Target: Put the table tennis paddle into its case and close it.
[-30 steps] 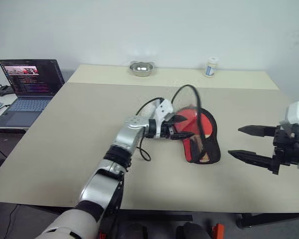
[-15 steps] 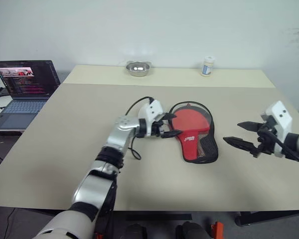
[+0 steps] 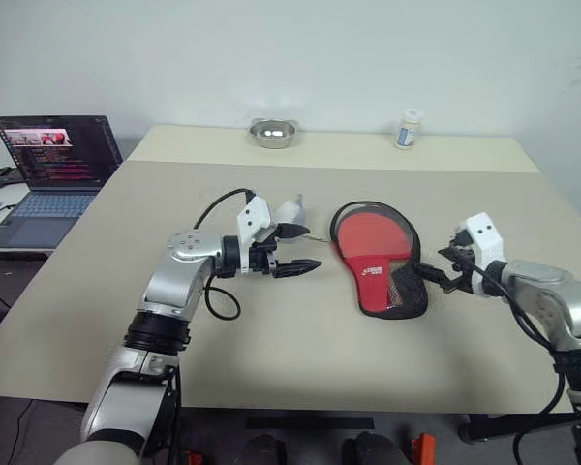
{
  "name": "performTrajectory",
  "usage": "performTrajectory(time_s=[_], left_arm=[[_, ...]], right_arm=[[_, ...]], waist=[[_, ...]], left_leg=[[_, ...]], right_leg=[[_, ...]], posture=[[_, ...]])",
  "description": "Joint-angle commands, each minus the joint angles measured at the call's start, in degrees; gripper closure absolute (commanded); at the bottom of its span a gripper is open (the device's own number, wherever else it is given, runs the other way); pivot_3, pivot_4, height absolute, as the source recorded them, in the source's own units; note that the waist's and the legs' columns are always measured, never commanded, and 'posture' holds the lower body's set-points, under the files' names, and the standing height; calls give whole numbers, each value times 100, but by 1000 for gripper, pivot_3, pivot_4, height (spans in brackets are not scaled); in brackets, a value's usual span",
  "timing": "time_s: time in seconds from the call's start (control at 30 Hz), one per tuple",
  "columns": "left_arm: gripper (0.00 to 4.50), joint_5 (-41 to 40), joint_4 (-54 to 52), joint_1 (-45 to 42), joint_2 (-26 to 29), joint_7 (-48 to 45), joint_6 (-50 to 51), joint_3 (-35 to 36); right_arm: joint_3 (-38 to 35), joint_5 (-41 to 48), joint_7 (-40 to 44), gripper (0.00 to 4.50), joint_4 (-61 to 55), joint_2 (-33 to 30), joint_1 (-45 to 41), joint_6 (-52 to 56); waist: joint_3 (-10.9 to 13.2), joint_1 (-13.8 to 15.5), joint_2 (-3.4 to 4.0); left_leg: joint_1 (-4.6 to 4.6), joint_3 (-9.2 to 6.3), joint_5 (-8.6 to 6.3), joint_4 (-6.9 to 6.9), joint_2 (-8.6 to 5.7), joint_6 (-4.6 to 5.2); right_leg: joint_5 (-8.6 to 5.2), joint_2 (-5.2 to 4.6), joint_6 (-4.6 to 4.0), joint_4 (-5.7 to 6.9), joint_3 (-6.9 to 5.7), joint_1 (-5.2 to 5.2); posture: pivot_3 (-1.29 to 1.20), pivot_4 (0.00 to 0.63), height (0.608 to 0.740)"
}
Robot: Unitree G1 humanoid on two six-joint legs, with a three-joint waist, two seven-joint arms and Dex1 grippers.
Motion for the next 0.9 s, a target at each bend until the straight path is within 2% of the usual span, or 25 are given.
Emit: performTrajectory(time_s=[0.03, 0.3, 0.67, 0.77, 0.9], left_arm=[[603, -132, -310, -15, 64, 85, 57, 123], [603, -97, -205, -129, 49, 155, 41, 84], [603, -42, -177, -153, 45, 173, -11, 31], [603, -25, -168, -153, 58, 173, -22, 27], [603, -8, -147, -149, 86, 151, -33, 20]], right_arm=[[53, -227, 89, 19, 169, 60, -114, -225], [85, -516, 14, 19, 734, 481, -383, -353], [177, -561, 228, 19, 1010, 640, -292, 1], [305, -648, 285, 589, 1053, 699, -314, -16], [395, -670, 365, 1871, 1159, 823, -443, 39]], waist=[[0, 4, 1], [-1, -2, 1], [-2, -3, 3], [-4, -4, 2], [-5, -17, 1]], left_leg=[[0, 0, 0, 0, 0, 0], [4, 3, 0, 2, -1, 0], [7, 3, 0, 2, -1, 0], [10, 4, 0, 2, 0, 0], [18, 9, 0, 4, -1, 0]], right_leg=[[0, 0, 0, 1, 0, 0], [1, -1, -1, 8, 2, 0], [1, -1, -1, 12, 3, 1], [1, -1, -1, 14, 3, 2], [1, 0, -2, 30, 10, 2]], posture=[[0, 150, 740], [0, 150, 740], [0, 150, 740], [0, 150, 740], [0, 150, 740]])
